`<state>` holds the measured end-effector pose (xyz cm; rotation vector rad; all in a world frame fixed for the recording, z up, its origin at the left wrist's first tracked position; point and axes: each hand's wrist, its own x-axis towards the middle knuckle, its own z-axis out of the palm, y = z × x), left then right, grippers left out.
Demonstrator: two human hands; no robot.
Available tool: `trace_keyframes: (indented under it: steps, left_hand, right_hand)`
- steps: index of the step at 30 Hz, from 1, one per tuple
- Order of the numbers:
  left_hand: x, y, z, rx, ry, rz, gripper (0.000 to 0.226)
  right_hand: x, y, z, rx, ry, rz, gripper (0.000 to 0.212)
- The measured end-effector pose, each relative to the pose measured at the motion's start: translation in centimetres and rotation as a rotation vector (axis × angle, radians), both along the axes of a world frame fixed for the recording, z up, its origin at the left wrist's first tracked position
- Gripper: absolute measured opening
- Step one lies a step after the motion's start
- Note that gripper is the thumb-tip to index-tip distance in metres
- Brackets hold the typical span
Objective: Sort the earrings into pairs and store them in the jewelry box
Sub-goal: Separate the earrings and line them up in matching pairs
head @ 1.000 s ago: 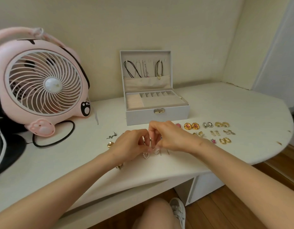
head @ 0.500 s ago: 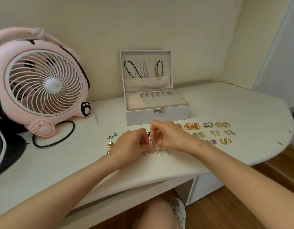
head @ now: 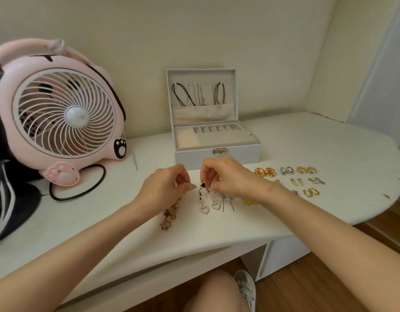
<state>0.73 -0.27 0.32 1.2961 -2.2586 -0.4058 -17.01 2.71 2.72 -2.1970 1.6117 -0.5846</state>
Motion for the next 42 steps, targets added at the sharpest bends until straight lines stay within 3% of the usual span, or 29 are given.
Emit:
trace_keyframes:
  steps: [7,22,34,42]
  left_hand:
    - [2.8,-1.5,1.0,-0.025,0.023,0.082,0.01]
    - [5.6,-3.9,-0.5,0.034,-0.063,0.184,0.007]
    - [6.5,-2.2,0.1,0.074,0.027,0.076,0.015]
    - [6.2,-1.7,0.0,0.021,-0.066,0.074,0.008]
  right_hand:
    - [2.0,-1.8,0.5,-0.069,-0.025,0.024,0.017]
    - [6.0,-5.3,-2.1,-0.053,0.132,0.008,0.026]
    - [6.4,-5.5,-2.1,-0.081,0.152,0.045,0.018]
    - [6.4,-5.3,-2.0,-0.091,0.147,0.026,0.017]
